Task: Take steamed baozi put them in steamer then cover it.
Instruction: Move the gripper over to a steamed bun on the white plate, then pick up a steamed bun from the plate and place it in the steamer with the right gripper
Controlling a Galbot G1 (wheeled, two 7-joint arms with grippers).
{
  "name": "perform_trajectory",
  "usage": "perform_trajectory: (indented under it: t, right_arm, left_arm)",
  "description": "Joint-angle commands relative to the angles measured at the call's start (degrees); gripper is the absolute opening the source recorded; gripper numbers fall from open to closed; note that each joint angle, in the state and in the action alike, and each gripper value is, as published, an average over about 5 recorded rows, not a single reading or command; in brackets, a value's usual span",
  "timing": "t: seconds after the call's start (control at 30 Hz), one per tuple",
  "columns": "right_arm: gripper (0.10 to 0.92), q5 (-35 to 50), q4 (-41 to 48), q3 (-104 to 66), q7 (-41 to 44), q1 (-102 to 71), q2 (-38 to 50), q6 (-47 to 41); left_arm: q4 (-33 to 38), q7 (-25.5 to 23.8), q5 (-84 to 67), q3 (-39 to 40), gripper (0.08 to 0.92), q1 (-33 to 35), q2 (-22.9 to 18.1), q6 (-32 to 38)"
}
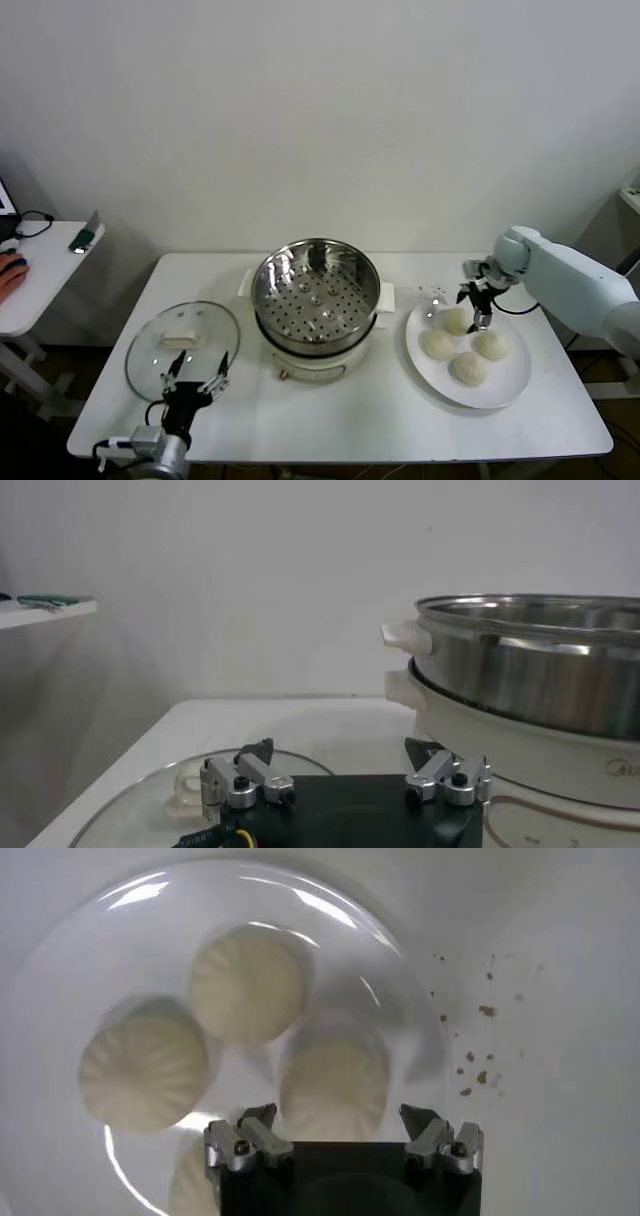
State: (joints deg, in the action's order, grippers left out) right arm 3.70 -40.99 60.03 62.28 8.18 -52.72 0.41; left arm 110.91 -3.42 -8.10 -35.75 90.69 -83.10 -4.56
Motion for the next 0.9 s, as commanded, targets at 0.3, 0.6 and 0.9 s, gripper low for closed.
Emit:
perform_trajectory:
  t: [0.3,0.6,0.9]
  right_arm:
    - [0.689,-0.44,1.08,-0.35,0.23,-0.34,-1.78,0.23]
    - [0.672,0.54,-2.99,5.53,1.04,7.12,-0.82,3.93]
    - [0.67,5.27,-12.81,21.82,3.44,32.6,-2.82,16.22]
  left_arm:
    - [-0.36,0.03,-0.04,0.13,0.823,-0.29,0.03,-0.04]
    - [-0.42,0.15,-0.04,0.11,0.823,-0.24,0.31,-0.06]
    - [-0.46,0.25,-0.04,0.01,0.823,-0.31,0.95,-0.18]
